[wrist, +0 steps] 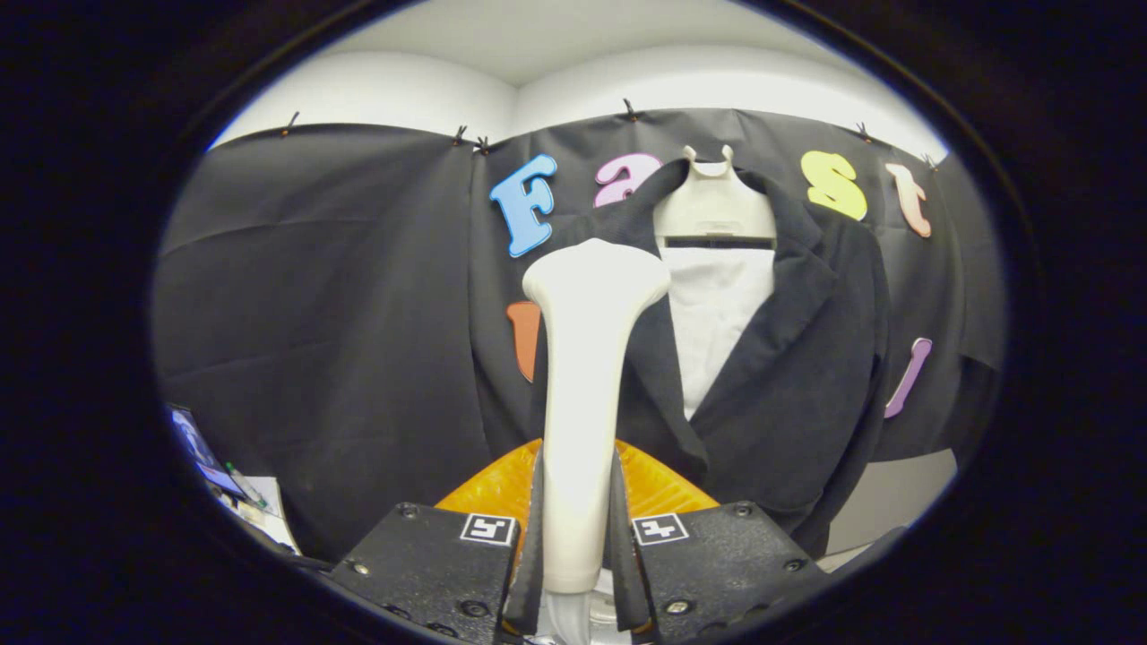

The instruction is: Iron the clothes twice with a garment steamer, once on the left side and once on the right side.

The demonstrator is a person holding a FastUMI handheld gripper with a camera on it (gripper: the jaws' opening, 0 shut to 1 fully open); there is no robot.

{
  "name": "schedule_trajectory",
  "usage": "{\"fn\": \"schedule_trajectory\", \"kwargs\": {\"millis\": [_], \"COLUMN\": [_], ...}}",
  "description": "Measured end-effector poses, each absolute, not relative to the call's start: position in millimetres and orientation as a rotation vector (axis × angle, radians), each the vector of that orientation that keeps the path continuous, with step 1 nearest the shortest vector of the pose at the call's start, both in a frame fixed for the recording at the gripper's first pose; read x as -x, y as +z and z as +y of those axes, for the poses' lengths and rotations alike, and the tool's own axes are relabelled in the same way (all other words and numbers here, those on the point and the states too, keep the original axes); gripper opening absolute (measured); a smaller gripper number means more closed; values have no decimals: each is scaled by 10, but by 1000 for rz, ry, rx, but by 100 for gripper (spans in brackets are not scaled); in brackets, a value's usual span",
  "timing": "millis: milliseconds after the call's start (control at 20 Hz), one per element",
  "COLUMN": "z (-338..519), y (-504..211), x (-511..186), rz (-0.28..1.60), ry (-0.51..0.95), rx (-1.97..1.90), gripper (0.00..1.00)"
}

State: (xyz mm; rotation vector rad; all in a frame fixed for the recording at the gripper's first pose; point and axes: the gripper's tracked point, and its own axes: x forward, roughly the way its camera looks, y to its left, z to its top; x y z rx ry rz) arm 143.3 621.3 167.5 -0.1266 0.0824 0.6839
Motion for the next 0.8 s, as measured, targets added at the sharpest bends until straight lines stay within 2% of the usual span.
{"fn": "schedule_trajectory", "kwargs": {"millis": [350, 800], "z": [6478, 6401], "y": [1705, 1425], "x": [-1683, -1869], "rz": [71, 136], "ry": [673, 656], "rx": [163, 177], "gripper": [34, 34]}}
